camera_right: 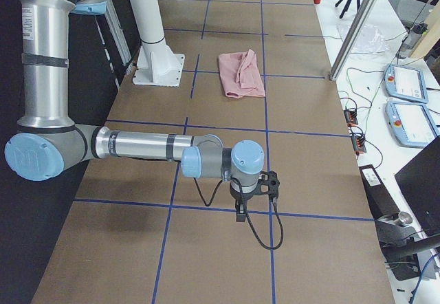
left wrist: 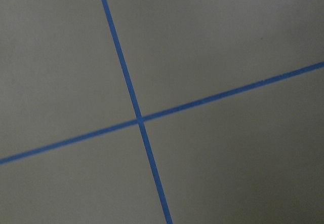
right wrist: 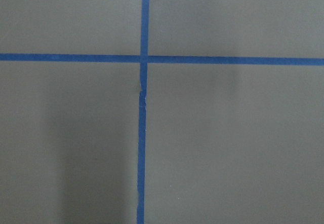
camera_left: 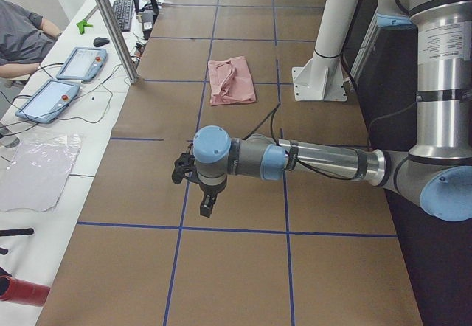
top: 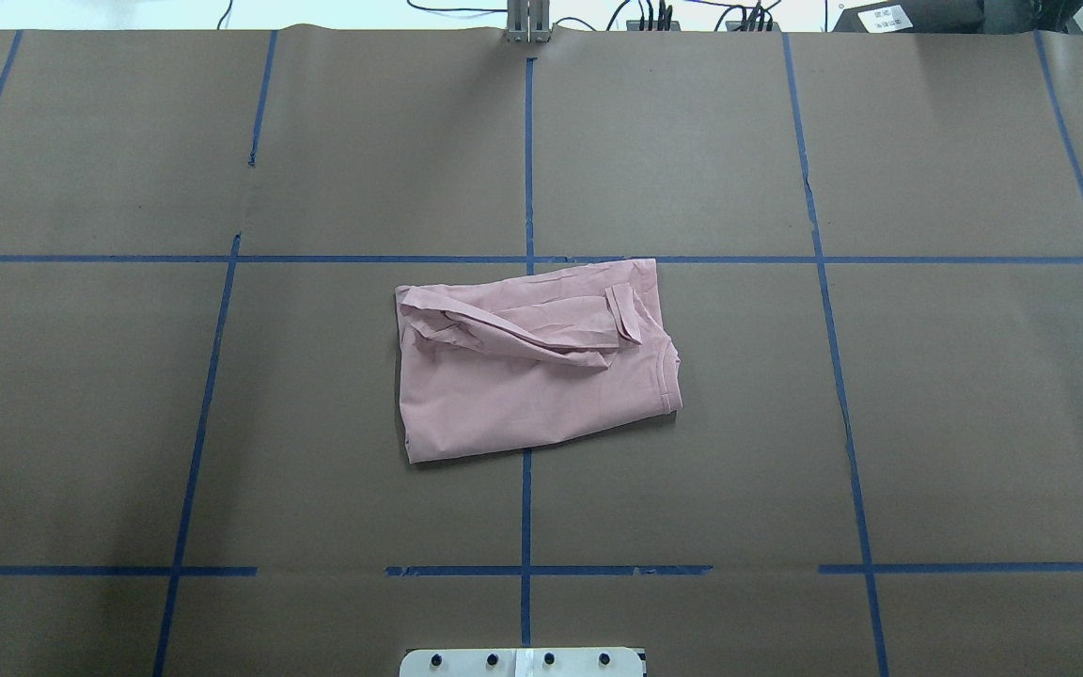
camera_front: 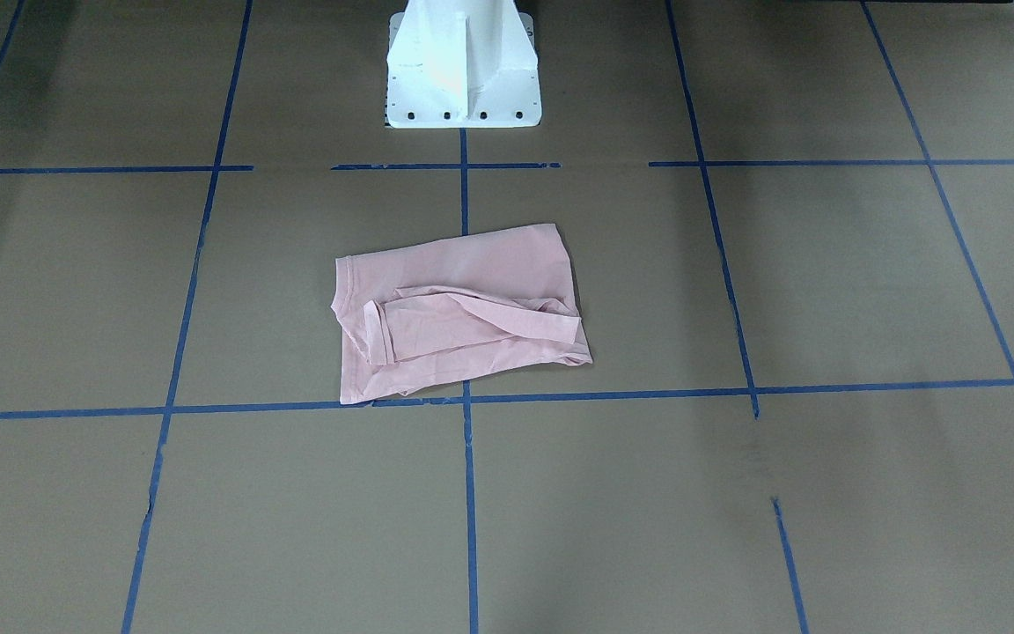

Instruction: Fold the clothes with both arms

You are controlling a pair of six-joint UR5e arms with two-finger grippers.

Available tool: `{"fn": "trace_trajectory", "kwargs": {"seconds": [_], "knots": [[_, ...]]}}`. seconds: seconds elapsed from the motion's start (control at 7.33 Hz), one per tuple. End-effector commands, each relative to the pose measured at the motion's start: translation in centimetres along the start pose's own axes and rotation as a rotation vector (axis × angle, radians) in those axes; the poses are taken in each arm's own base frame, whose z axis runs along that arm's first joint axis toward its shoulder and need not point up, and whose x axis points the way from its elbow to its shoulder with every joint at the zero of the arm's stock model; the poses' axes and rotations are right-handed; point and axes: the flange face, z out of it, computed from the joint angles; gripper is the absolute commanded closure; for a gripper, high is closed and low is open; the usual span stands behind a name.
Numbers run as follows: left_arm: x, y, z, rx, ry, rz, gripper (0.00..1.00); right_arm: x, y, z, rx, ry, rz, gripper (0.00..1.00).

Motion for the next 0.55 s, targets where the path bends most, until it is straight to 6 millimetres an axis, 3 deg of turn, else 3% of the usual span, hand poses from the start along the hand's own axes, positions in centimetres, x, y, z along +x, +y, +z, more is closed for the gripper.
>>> {"fn": "trace_trajectory", "kwargs": {"seconds": [0.0, 0.41], "knots": [[-0.13, 1.12, 0.25, -0.01, 0.011, -0.026, 0.0, 0.87, 1.06, 0.1, -0.002, 0.013, 0.015, 0.0], [0.38, 0.77, -0.08, 0.002, 0.015, 0.001, 0.0, 0.43, 0.81, -0.47, 0.009, 0.014, 0.011, 0.0]]}}
